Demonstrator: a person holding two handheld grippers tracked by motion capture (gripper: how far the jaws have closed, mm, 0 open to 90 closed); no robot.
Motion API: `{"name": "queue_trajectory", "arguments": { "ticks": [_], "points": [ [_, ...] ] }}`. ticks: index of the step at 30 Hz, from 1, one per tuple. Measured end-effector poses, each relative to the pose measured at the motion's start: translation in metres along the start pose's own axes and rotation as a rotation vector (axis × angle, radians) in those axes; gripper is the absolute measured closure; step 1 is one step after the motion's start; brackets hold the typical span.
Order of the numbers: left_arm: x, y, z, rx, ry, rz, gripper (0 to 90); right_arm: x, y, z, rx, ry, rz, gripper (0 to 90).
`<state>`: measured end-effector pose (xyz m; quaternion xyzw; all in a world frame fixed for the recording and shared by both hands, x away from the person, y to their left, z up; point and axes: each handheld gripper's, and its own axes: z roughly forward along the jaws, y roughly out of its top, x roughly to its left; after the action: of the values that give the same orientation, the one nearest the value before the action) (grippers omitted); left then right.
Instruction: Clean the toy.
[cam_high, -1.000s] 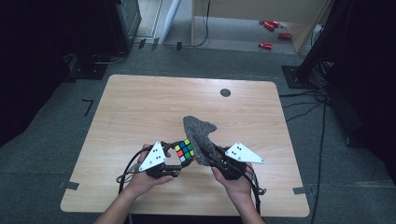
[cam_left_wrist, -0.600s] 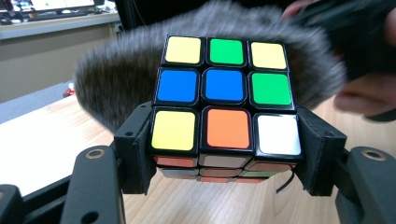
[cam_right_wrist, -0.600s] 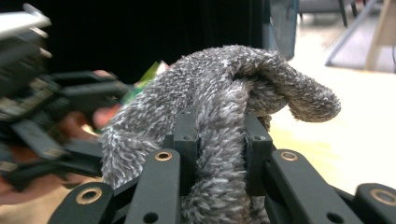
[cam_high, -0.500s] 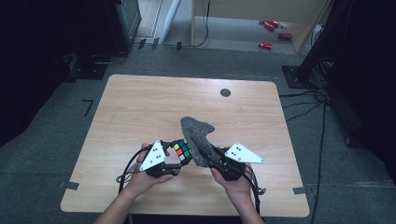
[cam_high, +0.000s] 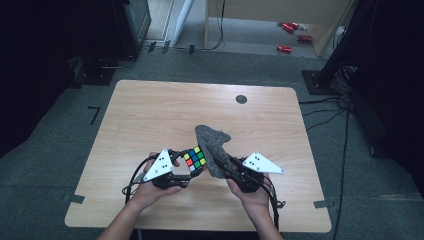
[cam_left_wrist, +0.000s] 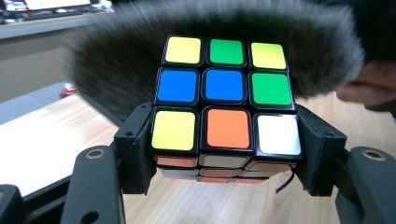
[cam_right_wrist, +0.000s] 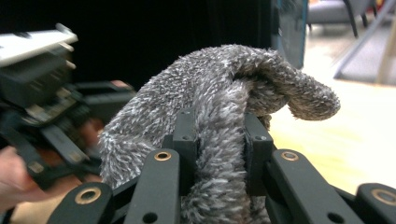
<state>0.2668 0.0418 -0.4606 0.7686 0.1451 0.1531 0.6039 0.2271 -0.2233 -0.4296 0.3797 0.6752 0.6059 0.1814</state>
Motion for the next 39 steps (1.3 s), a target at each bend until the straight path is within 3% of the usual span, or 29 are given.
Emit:
{"name": "queue_trajectory", "arguments": {
  "ticks": [3, 5, 8, 10, 13, 15, 19, 24, 26, 30, 33, 35, 39],
  "points": [
    [-0.005, 0.003, 0.002, 0.004, -0.013, 0.011, 34.9, 0.006, 0.000, 0.001, 0.001, 0.003, -0.032, 72.6],
    [-0.004, 0.003, 0.001, -0.003, -0.017, -0.004, 34.9, 0.000, -0.003, 0.003, 0.010, 0.000, -0.001, 72.9],
    [0.005, 0.005, -0.004, -0.043, 0.002, -0.074, 34.9, -0.011, -0.011, 0.005, 0.050, -0.049, 0.009, 73.1],
    [0.013, 0.006, -0.009, -0.083, 0.009, -0.154, 34.9, -0.016, -0.016, 0.005, 0.053, -0.051, 0.033, 73.1],
    [0.023, 0.006, -0.015, -0.139, -0.025, -0.276, 34.9, -0.016, -0.018, 0.005, 0.028, -0.014, 0.047, 73.2],
    [0.024, 0.007, -0.016, -0.159, -0.043, -0.312, 34.9, -0.011, -0.019, 0.008, 0.010, 0.018, 0.038, 73.2],
    [0.022, 0.009, -0.015, -0.165, -0.066, -0.335, 34.9, 0.005, -0.025, 0.016, 0.014, 0.071, -0.023, 73.1],
    [0.023, 0.009, -0.015, -0.160, -0.072, -0.339, 34.9, 0.021, -0.035, 0.027, 0.086, 0.081, -0.117, 73.1],
    [0.024, 0.009, -0.015, -0.159, -0.072, -0.346, 34.9, 0.021, -0.034, 0.026, 0.085, 0.067, -0.142, 73.2],
    [0.022, 0.009, -0.013, -0.144, -0.086, -0.349, 34.9, 0.010, -0.025, 0.017, 0.019, 0.025, -0.121, 73.4],
    [0.020, 0.009, -0.011, -0.138, -0.092, -0.345, 34.9, 0.007, -0.026, 0.014, -0.008, -0.001, -0.145, 73.9],
    [0.020, 0.009, -0.010, -0.133, -0.092, -0.347, 34.9, 0.011, -0.031, 0.018, 0.016, 0.013, -0.163, 74.4],
    [0.023, 0.009, -0.013, -0.133, -0.085, -0.353, 34.9, 0.024, -0.039, 0.026, 0.078, 0.033, -0.244, 74.0]
  ]
}}
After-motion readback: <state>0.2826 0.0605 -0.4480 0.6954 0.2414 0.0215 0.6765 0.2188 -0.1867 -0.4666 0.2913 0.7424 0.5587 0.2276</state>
